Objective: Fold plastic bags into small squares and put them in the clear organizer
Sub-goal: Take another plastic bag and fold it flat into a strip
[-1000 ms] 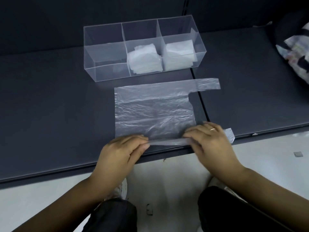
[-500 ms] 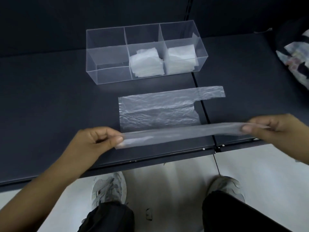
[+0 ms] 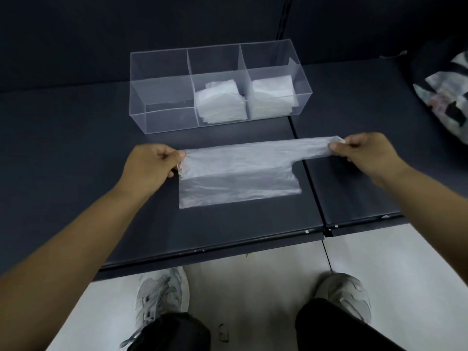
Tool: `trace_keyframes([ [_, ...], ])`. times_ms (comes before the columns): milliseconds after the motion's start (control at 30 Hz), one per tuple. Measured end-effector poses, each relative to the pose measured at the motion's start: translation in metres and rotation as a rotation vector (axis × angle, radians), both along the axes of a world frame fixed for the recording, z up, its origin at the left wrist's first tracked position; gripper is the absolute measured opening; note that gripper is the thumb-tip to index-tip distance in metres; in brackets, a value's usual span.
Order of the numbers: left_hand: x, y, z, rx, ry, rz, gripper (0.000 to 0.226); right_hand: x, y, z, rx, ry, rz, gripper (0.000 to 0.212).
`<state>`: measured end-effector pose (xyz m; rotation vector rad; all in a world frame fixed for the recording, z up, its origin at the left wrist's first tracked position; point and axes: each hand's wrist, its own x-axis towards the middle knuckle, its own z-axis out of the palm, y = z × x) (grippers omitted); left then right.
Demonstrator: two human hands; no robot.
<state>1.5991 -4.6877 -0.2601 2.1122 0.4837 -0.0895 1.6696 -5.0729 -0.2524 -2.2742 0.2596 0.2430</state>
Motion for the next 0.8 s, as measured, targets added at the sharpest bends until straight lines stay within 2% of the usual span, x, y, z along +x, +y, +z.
trace_keyframes([
  [67,0.002,-0.005,0.001,0.055,-0.011,-0.002,0.021,0.004,0.002,-0.003,-0.033,-0.019,-0.036,0.027],
  [133,-0.001,-0.012,0.005,0.249,-0.077,0.011,0.016,0.007,0.003,-0.005,-0.083,-0.030,-0.052,0.031],
  [200,-0.008,-0.023,0.010,0.561,-0.309,-0.029,0.018,0.008,0.004,-0.006,-0.116,-0.030,-0.054,0.031],
  [267,-0.019,-0.043,0.012,0.679,-0.539,-0.216,0.018,0.008,0.004,-0.007,-0.139,-0.029,-0.049,0.032],
  [300,-0.024,-0.053,0.010,0.697,-0.594,-0.335,0.019,0.009,0.003,-0.008,-0.146,-0.025,-0.047,0.033],
  [367,-0.030,-0.065,-0.001,0.699,-0.521,-0.509,0.028,0.010,0.003,-0.008,-0.155,-0.018,-0.046,0.031],
  [467,-0.034,-0.064,-0.020,0.728,-0.187,-0.601,0.061,0.012,0.005,-0.008,-0.184,-0.034,-0.053,0.023],
  [533,-0.037,-0.060,-0.030,0.805,-0.135,-0.624,0.074,0.013,0.007,-0.008,-0.188,-0.046,-0.083,0.017],
  [633,-0.039,-0.062,-0.030,0.847,-0.119,-0.639,0.082,0.010,0.015,-0.006,-0.275,-0.062,-0.131,0.011],
  [700,-0.038,-0.063,-0.029,0.862,-0.101,-0.647,0.084,0.005,0.024,-0.001,-0.358,-0.155,-0.196,0.008],
  [767,-0.038,-0.063,-0.027,0.877,-0.090,-0.652,0.085,-0.004,0.041,0.007,-0.423,-0.352,-0.216,0.020],
  [800,-0.038,-0.062,-0.027,0.877,-0.087,-0.655,0.086,-0.010,0.054,0.011,-0.433,-0.471,-0.142,0.026],
])
